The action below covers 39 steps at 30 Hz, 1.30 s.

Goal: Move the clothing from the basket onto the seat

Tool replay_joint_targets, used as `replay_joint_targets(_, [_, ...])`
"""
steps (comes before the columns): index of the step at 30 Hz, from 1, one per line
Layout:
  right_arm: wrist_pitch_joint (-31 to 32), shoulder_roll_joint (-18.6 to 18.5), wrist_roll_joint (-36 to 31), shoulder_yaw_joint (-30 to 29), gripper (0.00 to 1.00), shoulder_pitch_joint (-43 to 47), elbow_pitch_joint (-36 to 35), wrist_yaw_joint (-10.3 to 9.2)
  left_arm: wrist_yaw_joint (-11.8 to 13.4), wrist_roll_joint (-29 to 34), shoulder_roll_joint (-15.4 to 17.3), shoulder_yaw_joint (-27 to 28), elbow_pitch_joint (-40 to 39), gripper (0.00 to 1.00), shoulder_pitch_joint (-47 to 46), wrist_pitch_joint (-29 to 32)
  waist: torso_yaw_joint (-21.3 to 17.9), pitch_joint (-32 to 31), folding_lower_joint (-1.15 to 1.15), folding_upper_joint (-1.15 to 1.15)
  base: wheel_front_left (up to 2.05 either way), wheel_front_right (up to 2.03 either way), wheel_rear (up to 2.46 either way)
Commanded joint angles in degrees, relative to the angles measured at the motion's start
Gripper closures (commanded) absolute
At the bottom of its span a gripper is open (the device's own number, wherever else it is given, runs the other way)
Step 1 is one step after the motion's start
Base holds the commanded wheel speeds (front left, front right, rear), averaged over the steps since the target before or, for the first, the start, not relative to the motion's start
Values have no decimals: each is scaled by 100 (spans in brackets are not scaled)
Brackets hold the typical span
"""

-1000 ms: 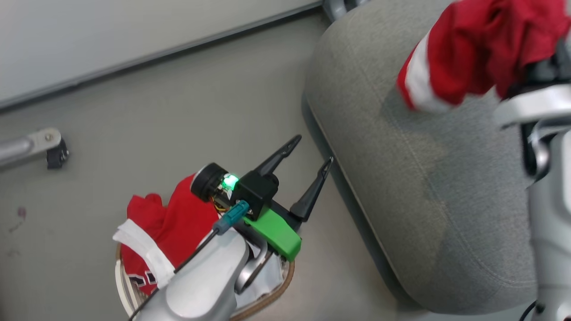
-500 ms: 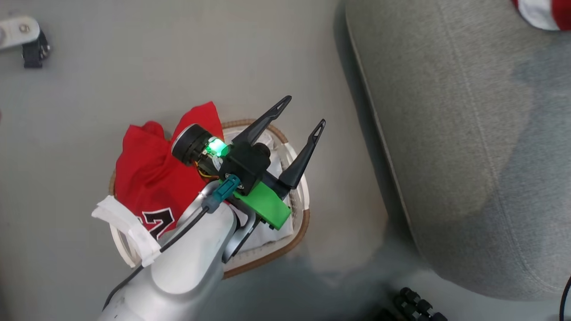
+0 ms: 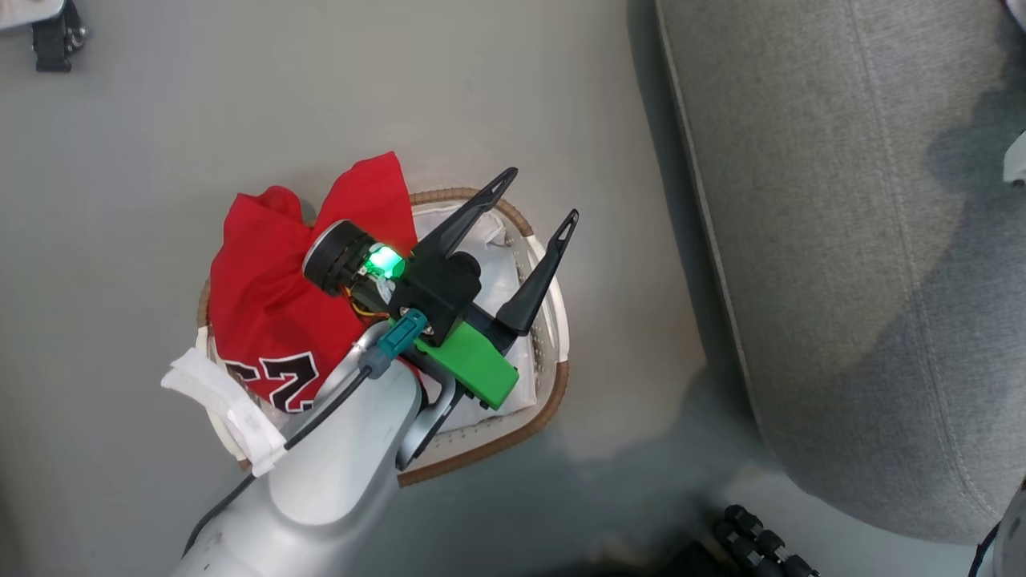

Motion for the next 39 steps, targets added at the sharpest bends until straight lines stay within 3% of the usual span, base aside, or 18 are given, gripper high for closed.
replay_joint_targets(1, [-12,46,3,-29,56,153,-37,-7,9,-26,17,-11,30,0,59,3,-87,-168,-1,-1,0,0,0])
replay_joint_targets(2, [-12,69,25,-33,13,191,-47,-7,9,-46,14,-25,31,0,76,3,-97,-215,-1,-1,0,0,0])
replay_joint_targets(3, [-12,93,41,-34,0,256,-32,-7,9,-63,7,-37,41,0,100,4,-103,-273,-1,-1,0,0,0])
replay_joint_targets(13, [-12,130,264,64,0,844,-81,-8,9,-250,-50,139,36,0,404,3,-79,-954,-1,-1,0,0,0])
replay_joint_targets(24, [-12,-267,346,585,0,1186,-243,-7,9,-336,-257,704,-6,0,1058,3,217,-2114,-1,-1,0,0,0])
replay_joint_targets(29, [-12,-137,549,786,0,1302,-394,-7,9,-360,-332,1104,-62,0,1388,3,415,-2562,-1,-1,0,0,0])
replay_joint_targets(39, [-12,475,787,1386,0,1832,-901,-7,9,-237,-402,2138,-51,0,2084,4,832,-3159,-1,-1,0,0,0])
